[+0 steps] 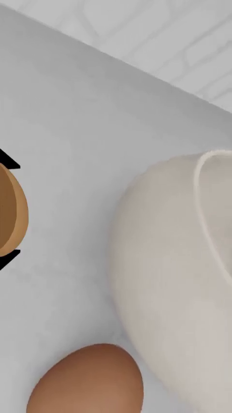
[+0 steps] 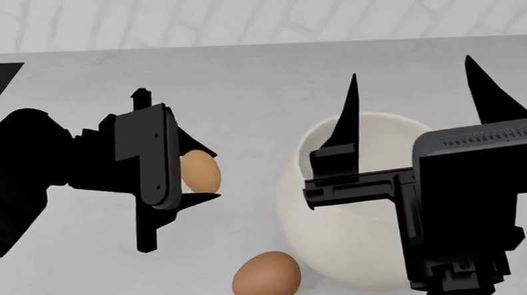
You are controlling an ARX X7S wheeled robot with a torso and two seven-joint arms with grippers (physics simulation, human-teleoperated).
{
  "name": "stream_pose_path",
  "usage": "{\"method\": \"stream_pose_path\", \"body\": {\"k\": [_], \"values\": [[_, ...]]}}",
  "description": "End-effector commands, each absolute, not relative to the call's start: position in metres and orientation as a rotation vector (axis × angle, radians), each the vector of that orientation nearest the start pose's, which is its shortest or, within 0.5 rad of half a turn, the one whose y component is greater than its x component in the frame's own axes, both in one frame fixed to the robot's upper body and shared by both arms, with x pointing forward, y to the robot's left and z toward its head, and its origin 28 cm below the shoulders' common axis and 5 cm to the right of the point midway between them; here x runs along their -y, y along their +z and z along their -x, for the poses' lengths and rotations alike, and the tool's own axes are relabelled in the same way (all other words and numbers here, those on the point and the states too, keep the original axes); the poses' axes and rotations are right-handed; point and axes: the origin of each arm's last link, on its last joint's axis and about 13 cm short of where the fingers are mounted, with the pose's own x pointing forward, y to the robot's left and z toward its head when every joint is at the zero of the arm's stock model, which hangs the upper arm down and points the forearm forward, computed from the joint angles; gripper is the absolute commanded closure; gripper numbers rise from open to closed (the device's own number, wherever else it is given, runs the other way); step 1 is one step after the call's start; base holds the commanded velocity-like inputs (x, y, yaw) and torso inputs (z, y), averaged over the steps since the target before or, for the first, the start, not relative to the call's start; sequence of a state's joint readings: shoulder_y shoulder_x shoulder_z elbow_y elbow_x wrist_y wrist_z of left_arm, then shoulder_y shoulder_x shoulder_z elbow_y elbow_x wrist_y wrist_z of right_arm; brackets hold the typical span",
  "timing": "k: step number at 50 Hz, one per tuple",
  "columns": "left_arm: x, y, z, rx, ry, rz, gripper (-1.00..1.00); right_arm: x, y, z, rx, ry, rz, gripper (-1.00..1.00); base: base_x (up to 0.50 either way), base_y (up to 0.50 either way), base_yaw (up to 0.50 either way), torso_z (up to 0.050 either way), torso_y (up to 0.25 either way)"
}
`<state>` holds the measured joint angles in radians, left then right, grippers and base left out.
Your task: Place the eggs and milk next to the bowl.
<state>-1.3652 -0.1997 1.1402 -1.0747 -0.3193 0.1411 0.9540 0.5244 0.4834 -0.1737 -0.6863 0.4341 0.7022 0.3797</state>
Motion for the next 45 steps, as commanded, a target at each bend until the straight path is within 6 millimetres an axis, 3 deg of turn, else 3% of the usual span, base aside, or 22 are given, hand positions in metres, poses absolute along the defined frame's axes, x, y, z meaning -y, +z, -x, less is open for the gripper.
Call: {"method": "stream_pose_path", "body": {"k": [1, 29, 45], "values": [[-0.207, 0.213, -0.434, -0.161, -1.240, -0.849, 1.00, 0.126, 0.216, -0.239, 0.401, -0.004, 0.176, -1.00, 0.00, 0.00, 0.00, 0.000, 0.000], [-0.181, 0.194, -0.434, -0.164, -1.313, -0.845, 1.00, 0.130, 0.210, -0.241, 0.387, -0.020, 0.175, -1.00, 0.00, 0.00, 0.00, 0.000, 0.000], [-0.177, 0.184, -0.432, -0.178, -1.322, -0.836, 1.00, 0.129, 0.210, -0.243, 0.384, -0.014, 0.172, -1.00, 0.00, 0.00, 0.00, 0.000, 0.000]]}}
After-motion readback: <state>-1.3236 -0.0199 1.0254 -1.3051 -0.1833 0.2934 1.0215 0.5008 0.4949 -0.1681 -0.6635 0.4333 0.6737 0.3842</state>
